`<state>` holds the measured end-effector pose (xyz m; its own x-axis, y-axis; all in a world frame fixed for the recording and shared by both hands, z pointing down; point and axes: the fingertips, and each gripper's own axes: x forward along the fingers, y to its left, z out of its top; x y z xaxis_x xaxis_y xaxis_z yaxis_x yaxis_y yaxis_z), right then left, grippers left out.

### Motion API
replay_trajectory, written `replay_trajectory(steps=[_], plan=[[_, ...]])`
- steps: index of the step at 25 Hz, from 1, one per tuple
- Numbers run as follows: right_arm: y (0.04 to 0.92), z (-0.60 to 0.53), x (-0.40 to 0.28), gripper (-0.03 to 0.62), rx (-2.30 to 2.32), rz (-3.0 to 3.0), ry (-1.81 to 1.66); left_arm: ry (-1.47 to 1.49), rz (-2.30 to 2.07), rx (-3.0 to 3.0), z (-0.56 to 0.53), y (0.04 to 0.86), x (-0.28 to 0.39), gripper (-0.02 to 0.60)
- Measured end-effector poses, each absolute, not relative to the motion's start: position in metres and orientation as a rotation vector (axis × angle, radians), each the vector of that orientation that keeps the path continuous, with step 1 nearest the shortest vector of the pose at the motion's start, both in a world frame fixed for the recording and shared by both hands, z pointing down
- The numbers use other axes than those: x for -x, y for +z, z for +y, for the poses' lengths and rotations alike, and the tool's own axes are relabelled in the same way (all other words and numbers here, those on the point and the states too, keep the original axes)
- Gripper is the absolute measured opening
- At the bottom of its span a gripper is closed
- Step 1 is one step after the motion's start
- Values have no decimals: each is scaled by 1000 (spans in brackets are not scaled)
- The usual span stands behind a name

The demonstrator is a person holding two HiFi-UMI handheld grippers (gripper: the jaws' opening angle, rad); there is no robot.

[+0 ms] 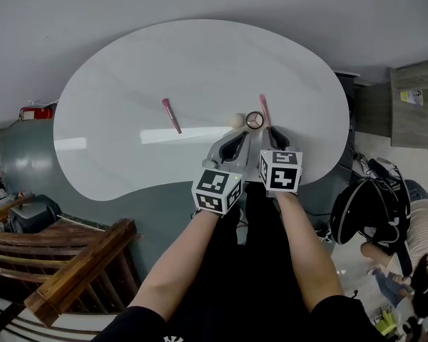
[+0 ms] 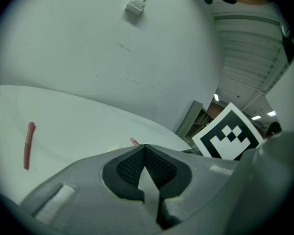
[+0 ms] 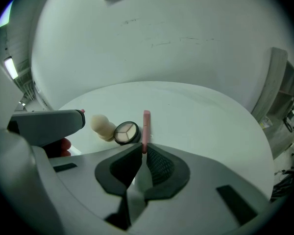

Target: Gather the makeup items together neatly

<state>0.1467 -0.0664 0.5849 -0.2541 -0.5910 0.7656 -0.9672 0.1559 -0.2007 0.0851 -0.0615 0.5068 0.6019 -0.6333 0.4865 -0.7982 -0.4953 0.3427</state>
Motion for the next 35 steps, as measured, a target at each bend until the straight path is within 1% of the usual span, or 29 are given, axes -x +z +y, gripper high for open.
replay_trajectory(steps=[5, 9, 16, 27, 35], plan=[[587, -63, -138, 40, -1440, -1929, 948, 402, -1131, -2292, -59, 506, -82, 8], [585, -62, -133, 77, -1420, -1930, 932, 400, -1135, -2293, -58, 503, -77, 8], [571, -63, -139, 87, -1432, -1934, 885, 385, -1143, -2297, -59, 499, -75, 8], [534, -56, -137, 29, -1482, -1960, 782, 344, -1175, -2325, -50, 474, -61, 8], [501, -43, -113, 20, -1477, -2024, 708, 297, -1221, -2343, -36, 449, -38, 8]])
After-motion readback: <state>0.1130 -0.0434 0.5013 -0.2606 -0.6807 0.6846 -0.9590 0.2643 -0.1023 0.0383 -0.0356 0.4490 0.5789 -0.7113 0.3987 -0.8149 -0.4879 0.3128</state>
